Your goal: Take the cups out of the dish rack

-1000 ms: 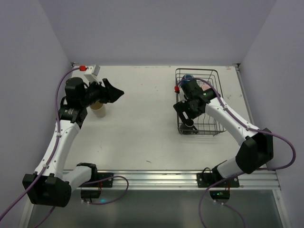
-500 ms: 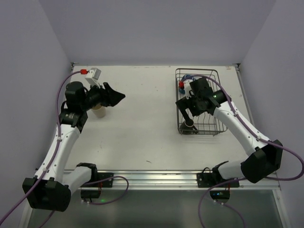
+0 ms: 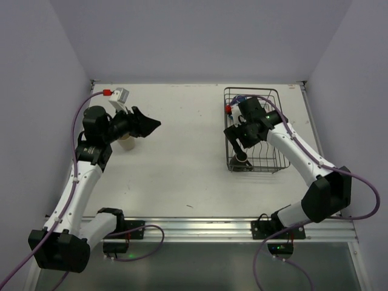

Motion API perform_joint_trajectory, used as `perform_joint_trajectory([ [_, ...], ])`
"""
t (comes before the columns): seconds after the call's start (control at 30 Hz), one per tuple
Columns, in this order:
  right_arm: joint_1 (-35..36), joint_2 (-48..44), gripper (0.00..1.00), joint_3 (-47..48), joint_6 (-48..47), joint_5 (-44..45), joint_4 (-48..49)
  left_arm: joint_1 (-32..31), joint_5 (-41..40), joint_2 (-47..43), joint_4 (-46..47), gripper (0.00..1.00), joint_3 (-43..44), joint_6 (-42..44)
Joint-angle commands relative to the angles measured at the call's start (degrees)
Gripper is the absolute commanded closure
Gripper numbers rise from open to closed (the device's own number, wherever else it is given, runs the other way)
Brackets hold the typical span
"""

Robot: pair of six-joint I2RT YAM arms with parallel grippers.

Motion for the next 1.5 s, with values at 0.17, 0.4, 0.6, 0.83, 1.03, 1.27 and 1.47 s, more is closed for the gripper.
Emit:
perform_joint_trajectory([
  [0.17, 0.5, -2.9, 0.26, -5.8, -5.0, -3.9, 0.5, -0.4, 2.2, -0.7, 3.1, 0.37, -0.6, 0.1],
  [0.4, 0.5, -3.5, 0.23, -7.6, -5.5, -6.4, 0.9, -0.4, 3.0, -1.0, 3.5, 0.37, -0.9, 0.2],
  [0.6, 0.6, -1.1, 0.2, -6.6, -5.4, -7.4, 0.2, -0.4, 3.0, -1.4, 3.3, 0.37, -1.2, 0.6],
  [0.83, 0.6, 0.1, 0.19, -7.3, -5.3, -6.6, 1.3, -0.4, 3.0, -1.5, 3.1, 0.37, -1.2, 0.8],
  [1.03, 0.6, 3.7, 0.23, -5.9, -5.4, -7.2, 1.3, -0.3, 3.1, -1.5, 3.1, 0.37, -1.4, 0.9],
  [1.27, 0.6, 5.9, 0.27, -6.2, -5.2, -7.1, 2.4, -0.4, 3.2, -1.5, 3.1, 0.37, -1.5, 1.0],
  [1.47, 0.6, 6.5, 0.32, -8.6, -4.7, -7.4, 4.7, -0.4, 3.3, -1.6, 3.1, 0.37, -1.9, 1.1],
])
